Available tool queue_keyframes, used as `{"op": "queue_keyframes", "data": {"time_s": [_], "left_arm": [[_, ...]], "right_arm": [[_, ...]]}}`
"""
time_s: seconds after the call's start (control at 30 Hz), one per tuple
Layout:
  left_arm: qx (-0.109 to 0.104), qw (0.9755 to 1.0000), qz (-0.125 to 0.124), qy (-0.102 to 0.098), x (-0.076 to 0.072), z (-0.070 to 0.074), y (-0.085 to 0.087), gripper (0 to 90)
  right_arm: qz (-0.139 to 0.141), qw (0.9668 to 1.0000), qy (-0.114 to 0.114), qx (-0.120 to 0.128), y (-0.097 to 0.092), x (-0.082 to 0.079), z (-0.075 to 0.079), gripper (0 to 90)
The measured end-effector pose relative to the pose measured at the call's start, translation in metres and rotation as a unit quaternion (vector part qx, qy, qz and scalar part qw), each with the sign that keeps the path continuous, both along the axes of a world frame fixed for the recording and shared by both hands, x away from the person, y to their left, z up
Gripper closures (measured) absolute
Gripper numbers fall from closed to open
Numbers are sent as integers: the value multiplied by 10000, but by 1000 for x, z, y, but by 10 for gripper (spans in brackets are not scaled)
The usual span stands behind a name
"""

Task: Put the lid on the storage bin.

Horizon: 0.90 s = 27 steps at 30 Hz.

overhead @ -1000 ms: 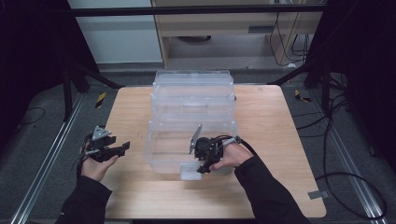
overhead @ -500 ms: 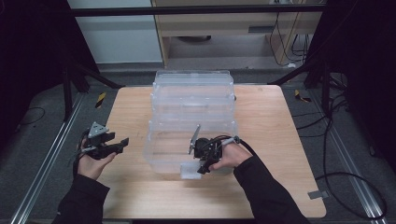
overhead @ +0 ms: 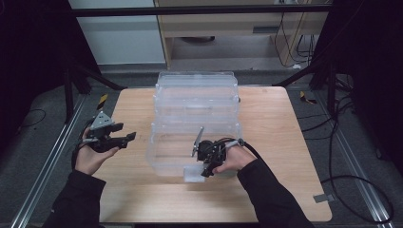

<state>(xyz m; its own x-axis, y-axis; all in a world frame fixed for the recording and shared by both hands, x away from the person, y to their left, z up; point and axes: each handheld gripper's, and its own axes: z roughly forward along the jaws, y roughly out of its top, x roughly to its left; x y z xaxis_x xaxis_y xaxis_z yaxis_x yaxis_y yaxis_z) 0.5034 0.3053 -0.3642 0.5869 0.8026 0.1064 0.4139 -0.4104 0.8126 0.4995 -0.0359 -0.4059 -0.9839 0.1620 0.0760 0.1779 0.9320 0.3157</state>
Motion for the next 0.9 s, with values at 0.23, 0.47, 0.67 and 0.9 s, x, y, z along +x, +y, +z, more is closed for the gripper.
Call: {"op": "queue_keyframes", "data": {"time_s": [0.23, 0.47, 0.67, 0.9], "left_arm": [[394, 9981, -445, -157, 8, 22, -15, 357], [740, 9927, -914, -252, 15, 36, -35, 357], [981, 9869, -1256, -268, 23, 45, -50, 354], [1299, 9761, -1709, -339, 32, 56, -67, 354]], "right_arm": [[7, 10000, -44, -12, 1, -1, 0, 627], [31, 10000, -84, -18, 1, -2, 0, 627], [33, 9999, -118, -53, 1, -3, 0, 625], [12, 9999, -122, 17, 0, -4, 0, 625]]}}
